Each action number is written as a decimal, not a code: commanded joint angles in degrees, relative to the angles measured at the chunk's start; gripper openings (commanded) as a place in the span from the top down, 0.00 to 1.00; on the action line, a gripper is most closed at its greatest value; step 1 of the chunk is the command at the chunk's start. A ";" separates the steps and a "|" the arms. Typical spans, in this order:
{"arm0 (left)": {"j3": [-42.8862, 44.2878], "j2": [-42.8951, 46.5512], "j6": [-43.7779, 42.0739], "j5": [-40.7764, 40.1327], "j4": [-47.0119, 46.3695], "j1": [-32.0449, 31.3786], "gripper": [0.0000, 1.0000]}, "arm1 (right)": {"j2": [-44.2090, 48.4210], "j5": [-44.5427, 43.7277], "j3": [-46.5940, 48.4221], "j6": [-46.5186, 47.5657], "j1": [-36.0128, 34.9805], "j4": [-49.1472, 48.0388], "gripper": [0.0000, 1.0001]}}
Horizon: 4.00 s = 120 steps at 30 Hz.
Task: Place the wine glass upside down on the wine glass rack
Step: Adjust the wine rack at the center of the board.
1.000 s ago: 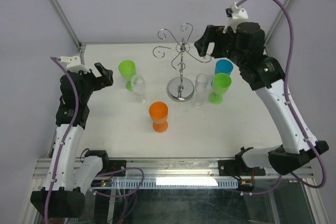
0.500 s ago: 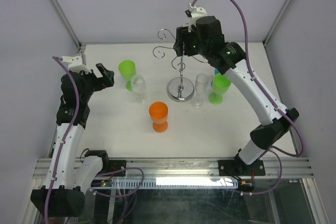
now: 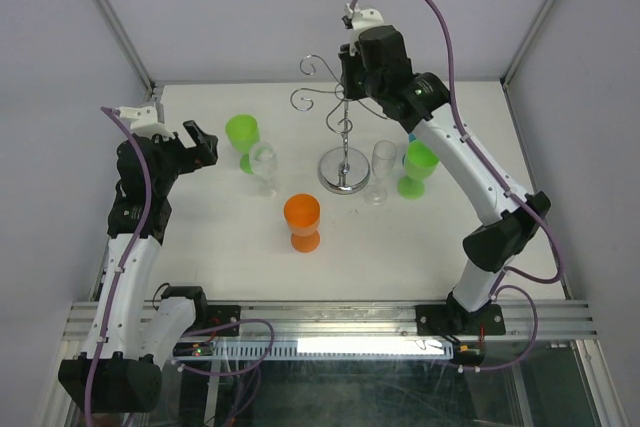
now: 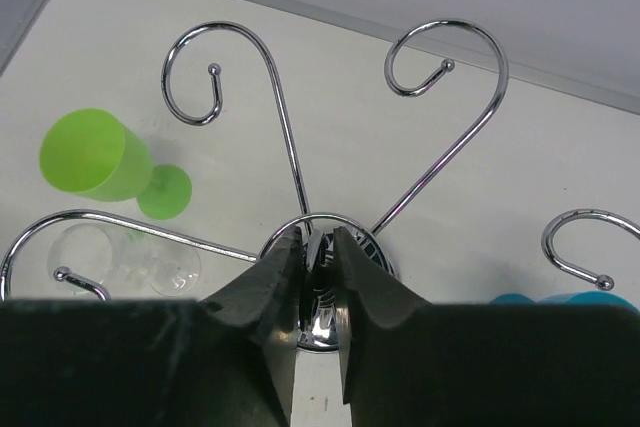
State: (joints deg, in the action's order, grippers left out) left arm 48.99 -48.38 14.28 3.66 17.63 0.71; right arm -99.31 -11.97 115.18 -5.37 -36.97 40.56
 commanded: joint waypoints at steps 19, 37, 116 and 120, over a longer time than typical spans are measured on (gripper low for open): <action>0.20 0.02 -0.84 0.47 -1.28 -0.23 0.01 | -0.35 -4.22 4.87 7.16 -1.42 -10.41 1.00; 0.32 -0.46 -0.81 0.43 -0.93 -0.23 0.01 | -5.63 -2.25 15.13 9.78 -1.38 -10.84 1.00; 0.31 0.16 0.45 -3.75 -0.12 -0.26 0.01 | 0.60 -0.20 7.23 9.48 -1.38 -15.51 0.26; 0.31 0.21 1.06 -3.80 -0.51 -0.25 0.01 | 7.74 0.28 -0.71 8.38 -1.35 -18.52 0.18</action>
State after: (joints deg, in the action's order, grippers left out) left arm 48.99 -49.25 14.46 1.34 18.65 0.71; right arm -100.99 -11.29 119.46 4.34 -38.09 28.88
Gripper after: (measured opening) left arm 0.990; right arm 0.792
